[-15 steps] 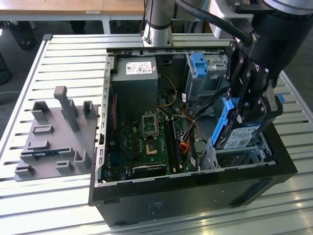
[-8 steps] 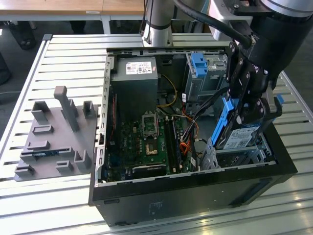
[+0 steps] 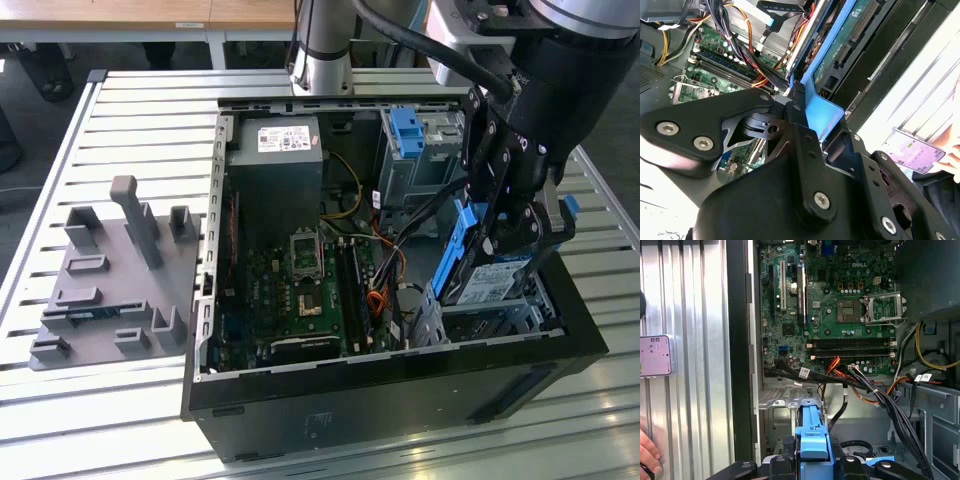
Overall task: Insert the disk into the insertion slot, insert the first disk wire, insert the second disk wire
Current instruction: 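Insert the disk into the insertion slot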
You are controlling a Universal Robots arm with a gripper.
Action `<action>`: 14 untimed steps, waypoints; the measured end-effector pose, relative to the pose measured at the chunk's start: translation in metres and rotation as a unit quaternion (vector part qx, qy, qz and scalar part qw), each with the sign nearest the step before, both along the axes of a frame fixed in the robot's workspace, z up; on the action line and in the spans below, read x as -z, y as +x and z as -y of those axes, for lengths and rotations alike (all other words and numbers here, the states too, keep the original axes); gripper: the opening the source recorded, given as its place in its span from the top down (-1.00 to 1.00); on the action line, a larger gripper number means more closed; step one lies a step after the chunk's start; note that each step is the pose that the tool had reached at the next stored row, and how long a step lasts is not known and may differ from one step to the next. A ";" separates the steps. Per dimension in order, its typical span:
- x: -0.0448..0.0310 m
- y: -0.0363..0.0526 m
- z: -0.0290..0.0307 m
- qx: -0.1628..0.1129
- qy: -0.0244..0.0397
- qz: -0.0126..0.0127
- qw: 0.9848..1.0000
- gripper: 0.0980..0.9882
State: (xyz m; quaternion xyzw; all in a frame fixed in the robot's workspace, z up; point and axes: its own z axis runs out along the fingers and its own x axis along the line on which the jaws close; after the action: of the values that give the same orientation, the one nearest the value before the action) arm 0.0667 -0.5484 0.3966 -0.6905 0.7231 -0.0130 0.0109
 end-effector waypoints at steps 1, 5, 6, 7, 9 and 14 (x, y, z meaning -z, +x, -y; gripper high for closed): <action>0.0002 0.0000 0.0000 0.000 0.000 0.000 1.000 0.39; 0.0047 0.0000 0.0000 0.000 0.000 0.000 1.000 0.39; 0.0082 0.0000 0.0000 0.000 0.000 0.000 1.000 0.39; 0.0084 0.0000 0.0000 0.000 0.000 0.000 1.000 0.39; 0.0087 0.0000 0.0000 0.000 0.000 0.000 1.000 0.39; 0.0191 0.0000 0.0001 0.000 0.001 0.000 1.000 0.39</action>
State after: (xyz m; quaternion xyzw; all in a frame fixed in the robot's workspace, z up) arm 0.0667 -0.5484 0.3775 -0.6906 0.7231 -0.0126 0.0113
